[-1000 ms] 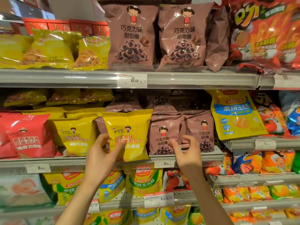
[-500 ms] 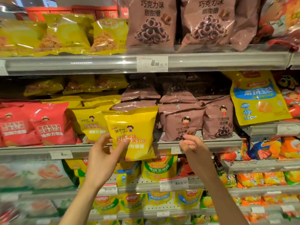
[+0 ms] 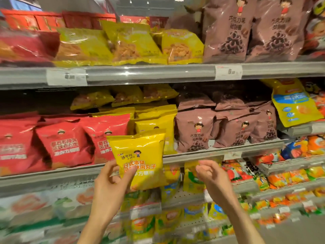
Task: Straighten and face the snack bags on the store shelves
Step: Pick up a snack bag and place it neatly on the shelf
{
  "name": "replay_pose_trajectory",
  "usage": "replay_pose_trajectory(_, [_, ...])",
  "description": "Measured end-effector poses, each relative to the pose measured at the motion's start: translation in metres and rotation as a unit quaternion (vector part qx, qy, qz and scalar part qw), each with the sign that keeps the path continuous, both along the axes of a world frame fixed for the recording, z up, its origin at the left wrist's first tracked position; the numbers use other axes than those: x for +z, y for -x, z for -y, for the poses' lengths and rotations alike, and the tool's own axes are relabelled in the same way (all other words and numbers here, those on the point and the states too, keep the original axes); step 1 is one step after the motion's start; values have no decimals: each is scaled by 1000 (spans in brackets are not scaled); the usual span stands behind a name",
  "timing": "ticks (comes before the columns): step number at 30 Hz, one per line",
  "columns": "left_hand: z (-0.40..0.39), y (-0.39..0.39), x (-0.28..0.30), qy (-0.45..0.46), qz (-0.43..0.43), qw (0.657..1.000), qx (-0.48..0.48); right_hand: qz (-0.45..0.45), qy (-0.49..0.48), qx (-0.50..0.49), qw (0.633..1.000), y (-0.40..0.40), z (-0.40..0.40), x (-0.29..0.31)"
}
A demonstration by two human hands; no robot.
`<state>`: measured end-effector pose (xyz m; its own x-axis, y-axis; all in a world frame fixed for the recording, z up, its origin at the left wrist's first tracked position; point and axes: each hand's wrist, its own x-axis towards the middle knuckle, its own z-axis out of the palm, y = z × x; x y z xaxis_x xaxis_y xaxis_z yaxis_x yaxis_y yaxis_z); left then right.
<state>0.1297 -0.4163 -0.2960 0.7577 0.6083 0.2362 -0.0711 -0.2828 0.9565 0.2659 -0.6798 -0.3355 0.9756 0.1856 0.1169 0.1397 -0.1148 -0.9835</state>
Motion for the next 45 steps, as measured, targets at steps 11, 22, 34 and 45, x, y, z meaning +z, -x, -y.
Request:
replay_pose_trajectory(11, [-109, 54, -3, 25, 11, 998, 52, 38, 40, 24, 998, 54, -107, 6])
replay_pose_trajectory(22, [-157, 53, 12, -38, 32, 993, 105, 78, 91, 92, 988, 20, -210, 51])
replay_pose_trajectory(34, [-181, 42, 19, -80, 41, 990, 104, 44, 12, 111, 993, 7, -250, 59])
replay_pose_trajectory(45, [-223, 48, 38, -72, 22, 991, 109, 42, -121, 146, 981, 11, -248, 72])
